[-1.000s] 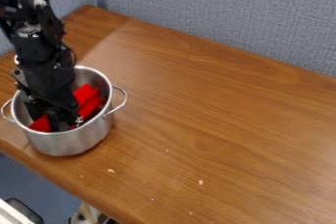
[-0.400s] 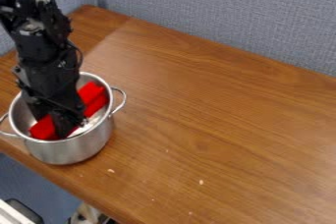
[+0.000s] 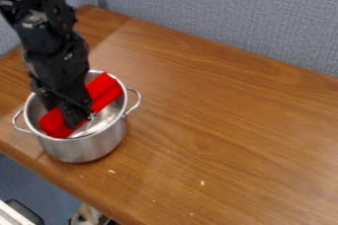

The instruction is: Move the red object from the metal pot to the table

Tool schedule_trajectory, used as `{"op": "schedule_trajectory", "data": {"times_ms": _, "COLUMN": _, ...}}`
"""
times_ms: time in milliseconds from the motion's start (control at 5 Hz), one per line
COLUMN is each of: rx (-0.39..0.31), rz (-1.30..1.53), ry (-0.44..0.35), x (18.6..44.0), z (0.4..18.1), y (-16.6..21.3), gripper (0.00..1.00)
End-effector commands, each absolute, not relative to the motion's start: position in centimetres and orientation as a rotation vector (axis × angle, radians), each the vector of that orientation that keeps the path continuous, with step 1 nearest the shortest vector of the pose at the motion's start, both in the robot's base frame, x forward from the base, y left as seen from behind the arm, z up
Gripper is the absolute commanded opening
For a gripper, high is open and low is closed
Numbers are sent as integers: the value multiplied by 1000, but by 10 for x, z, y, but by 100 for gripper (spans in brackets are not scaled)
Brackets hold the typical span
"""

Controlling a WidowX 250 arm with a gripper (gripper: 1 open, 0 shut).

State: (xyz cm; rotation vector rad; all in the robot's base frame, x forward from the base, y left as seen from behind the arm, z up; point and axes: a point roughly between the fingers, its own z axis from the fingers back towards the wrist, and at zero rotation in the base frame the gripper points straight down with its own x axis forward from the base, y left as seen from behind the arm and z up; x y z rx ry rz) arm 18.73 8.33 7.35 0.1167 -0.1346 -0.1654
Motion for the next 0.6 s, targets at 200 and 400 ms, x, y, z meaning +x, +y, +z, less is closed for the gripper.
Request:
{"op": "schedule_trajectory", "data": {"times_ms": 200, "rx": 105, "rz": -135, "ry": -255, "x": 204, "z": 115, "y": 57, "gripper": 0}}
{"op": "schedule_trajectory", "data": {"times_ms": 400, "rx": 100, "rz": -234, "ry": -262, "x": 212, "z": 117, "y": 27, "gripper": 0}}
